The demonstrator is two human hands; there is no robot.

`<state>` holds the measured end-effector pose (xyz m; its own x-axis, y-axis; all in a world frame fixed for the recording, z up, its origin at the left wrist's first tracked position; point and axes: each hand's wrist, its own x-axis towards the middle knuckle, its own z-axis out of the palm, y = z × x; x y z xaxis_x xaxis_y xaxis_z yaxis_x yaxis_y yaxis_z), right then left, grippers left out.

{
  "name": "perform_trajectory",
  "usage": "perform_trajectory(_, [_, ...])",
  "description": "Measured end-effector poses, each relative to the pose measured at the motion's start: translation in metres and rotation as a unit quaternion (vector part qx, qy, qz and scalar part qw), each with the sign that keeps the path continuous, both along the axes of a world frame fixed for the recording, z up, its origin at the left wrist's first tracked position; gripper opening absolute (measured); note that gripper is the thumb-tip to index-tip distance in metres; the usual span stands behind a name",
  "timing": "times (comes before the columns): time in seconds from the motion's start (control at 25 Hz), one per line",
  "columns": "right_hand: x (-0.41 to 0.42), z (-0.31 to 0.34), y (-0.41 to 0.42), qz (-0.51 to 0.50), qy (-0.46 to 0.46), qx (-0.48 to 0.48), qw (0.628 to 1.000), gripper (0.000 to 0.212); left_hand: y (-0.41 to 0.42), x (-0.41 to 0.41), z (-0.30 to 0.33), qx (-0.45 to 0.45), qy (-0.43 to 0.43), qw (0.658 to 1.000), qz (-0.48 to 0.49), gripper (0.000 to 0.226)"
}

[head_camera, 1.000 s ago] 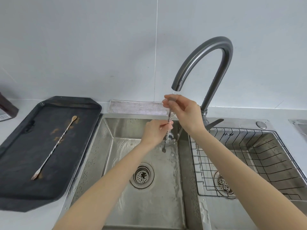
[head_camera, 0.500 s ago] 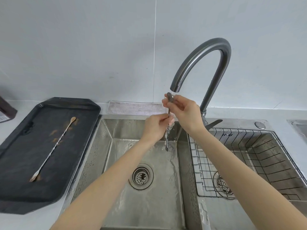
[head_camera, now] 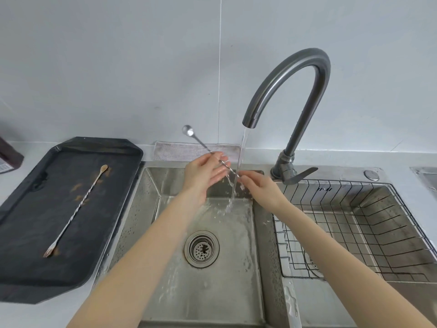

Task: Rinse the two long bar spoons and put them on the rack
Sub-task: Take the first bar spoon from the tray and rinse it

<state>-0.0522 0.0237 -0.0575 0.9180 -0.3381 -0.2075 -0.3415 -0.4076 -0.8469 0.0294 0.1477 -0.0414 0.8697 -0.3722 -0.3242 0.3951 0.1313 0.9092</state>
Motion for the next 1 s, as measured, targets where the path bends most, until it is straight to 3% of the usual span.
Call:
perform_trajectory(0.16, [-0.008, -0.008, -0.008, -0.014, 0.022, -0.016, 1.0, 0.017, 0.013, 0.014, -0.001, -0.076, 0.079, 0.992, 0.069, 0.015])
perform_trajectory(0.32, [-0.007, -0.004, -0.015, -0.035, -0.021, 0.069, 0.997, 0.011, 0.026, 0.018, -0.017, -0.112, 0.155, 0.975, 0.109, 0.026])
perform_trajectory(0.48, [0.003, 0.015, -0.011, -0.011, -0.078, 0.116, 0.99, 0.014, 0.037, 0.012, -0.035, -0.092, 0.238, 0.959, 0.121, 0.022])
perform_trajectory(0.56, [0.01, 0.024, -0.004, -0.015, -0.104, 0.116, 0.988, 0.011, 0.041, 0.008, -0.046, -0.032, 0.254, 0.962, 0.092, 0.022])
perform_trajectory(0.64, [0.017, 0.03, 0.002, -0.034, -0.121, 0.105, 0.987, 0.012, 0.043, 0.003, -0.052, 0.098, 0.208, 0.973, 0.005, 0.02])
perform_trajectory(0.76, [0.022, 0.031, 0.004, -0.044, -0.11, 0.05, 0.992, 0.021, 0.037, -0.001, -0.047, 0.258, 0.03, 0.961, -0.094, 0.025])
perform_trajectory(0.88, [0.021, 0.029, 0.006, -0.031, -0.101, 0.029, 0.994, 0.022, 0.018, -0.004, -0.024, 0.283, -0.181, 0.931, -0.144, 0.029])
perform_trajectory(1.0, [0.018, 0.032, 0.005, -0.029, -0.11, 0.004, 0.994, 0.023, 0.0, -0.008, -0.01, 0.275, -0.259, 0.91, -0.17, 0.027])
